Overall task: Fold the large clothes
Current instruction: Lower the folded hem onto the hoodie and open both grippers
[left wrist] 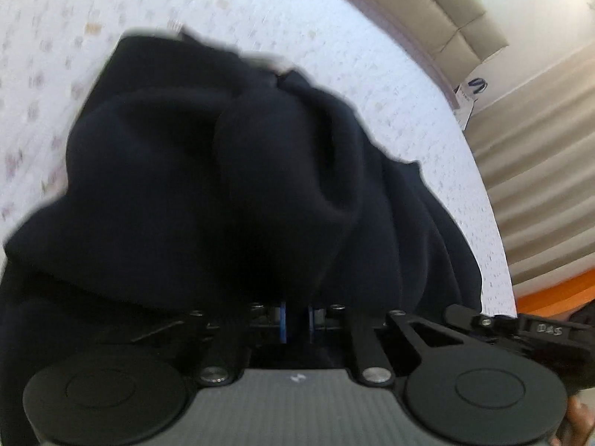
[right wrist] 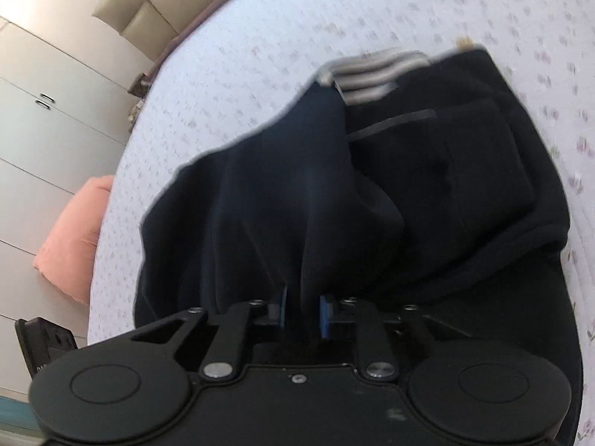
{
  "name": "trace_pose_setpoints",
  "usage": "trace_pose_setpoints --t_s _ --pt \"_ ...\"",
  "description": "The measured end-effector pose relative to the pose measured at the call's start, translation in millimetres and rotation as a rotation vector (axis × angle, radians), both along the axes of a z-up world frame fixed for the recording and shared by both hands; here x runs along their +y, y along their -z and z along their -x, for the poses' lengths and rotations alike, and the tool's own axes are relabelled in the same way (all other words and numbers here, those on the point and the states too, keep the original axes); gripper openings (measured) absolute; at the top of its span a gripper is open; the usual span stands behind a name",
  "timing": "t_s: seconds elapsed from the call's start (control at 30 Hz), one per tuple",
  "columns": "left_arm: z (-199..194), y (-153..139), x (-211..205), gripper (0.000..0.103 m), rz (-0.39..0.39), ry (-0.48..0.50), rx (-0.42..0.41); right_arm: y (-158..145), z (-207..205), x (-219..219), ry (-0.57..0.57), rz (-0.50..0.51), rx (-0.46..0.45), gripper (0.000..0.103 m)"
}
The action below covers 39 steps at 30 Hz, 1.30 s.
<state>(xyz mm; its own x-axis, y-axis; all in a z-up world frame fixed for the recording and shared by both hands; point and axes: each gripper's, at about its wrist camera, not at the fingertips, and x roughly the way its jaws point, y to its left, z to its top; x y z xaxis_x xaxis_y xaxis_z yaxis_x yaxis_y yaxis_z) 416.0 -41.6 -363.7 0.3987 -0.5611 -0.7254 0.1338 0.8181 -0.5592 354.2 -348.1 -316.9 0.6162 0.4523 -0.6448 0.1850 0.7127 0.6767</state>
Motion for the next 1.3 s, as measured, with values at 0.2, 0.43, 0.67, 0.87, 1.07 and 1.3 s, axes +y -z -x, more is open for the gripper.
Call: trace_pose_setpoints --t_s 0.2,0.43,0.67,0.87,1.07,1.3 --pt "24 -27 12 0.015 -0.006 -0.023 -0.078 -8 10 -5 -0.017 0.013 0.027 0.023" --pt "32 6 18 0.028 -0.052 -0.069 0.071 22 0 9 -0.118 0.091 0.195 0.055" --pt "65 -49 8 0.029 -0.12 -0.109 -0.113 -35 8 54 -0.216 0.274 0.004 0.071" --pt "76 -45 10 0.029 -0.163 -0.084 -0.07 28 -9 101 -0.284 0.456 0.102 0.033" --pt "146 -65 74 0.03 -0.242 -0.077 -0.071 -24 71 73 -0.166 0.377 -0.034 0.072" --pt "246 -81 144 0.035 -0.256 -0.087 0.002 -34 233 58 -0.086 0.406 0.045 0.075"
